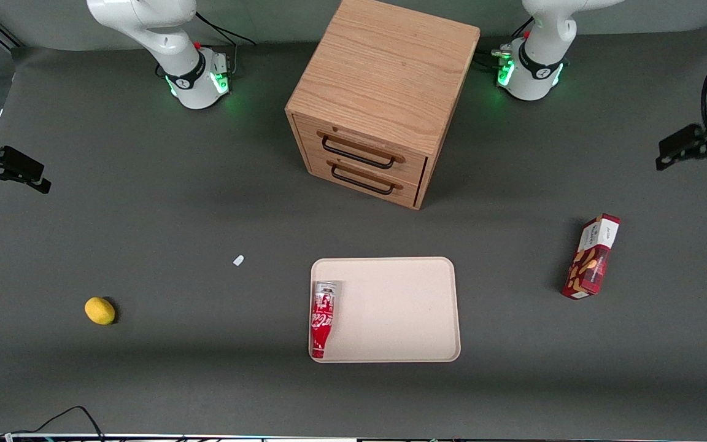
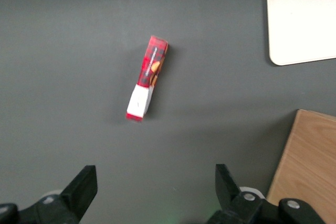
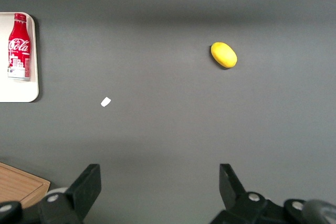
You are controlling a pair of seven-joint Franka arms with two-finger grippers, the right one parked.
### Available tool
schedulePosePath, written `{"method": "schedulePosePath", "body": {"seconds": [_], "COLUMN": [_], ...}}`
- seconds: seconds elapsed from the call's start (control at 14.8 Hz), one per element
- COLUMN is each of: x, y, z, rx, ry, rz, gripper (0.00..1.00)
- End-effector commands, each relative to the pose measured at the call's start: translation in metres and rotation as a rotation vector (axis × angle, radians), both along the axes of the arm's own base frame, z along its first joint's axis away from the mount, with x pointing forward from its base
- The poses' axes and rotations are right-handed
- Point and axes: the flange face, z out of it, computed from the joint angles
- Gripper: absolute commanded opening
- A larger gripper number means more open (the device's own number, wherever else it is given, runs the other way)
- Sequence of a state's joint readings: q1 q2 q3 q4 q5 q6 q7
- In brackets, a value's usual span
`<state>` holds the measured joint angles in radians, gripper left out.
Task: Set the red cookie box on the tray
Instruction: 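Lower the open left gripper over the red plaid cookie box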
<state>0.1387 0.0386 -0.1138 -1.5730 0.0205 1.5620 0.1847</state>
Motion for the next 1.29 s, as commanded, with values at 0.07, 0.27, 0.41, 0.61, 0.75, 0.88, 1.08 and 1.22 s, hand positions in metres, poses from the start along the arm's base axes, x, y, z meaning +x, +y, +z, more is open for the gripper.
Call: {"method": "schedulePosePath", "body": {"seconds": [0.07,0.27,0.41,0.61,0.75,0.88,1.08,1.22], "x": [0.03,0.037,0.039,0.037,0.031,0.03,0.021,0.017], "y": [0.006,0.008,0.008,0.004,0.005,0.015,0.021,0.02], "z": [-0.08,-0.158,-0.199,-0.252,-0.284,-0.309,-0.338,-0.352], "rx": [0.041,0.062,0.072,0.056,0.047,0.044,0.04,0.036], "ry": [0.008,-0.044,-0.052,-0.028,-0.052,-0.057,-0.062,-0.064], "rz": [-0.146,-0.201,-0.222,-0.239,-0.298,-0.345,-0.378,-0.382], "gripper": [1.0,1.0,1.0,1.0,1.0,1.0,1.0,1.0]}}
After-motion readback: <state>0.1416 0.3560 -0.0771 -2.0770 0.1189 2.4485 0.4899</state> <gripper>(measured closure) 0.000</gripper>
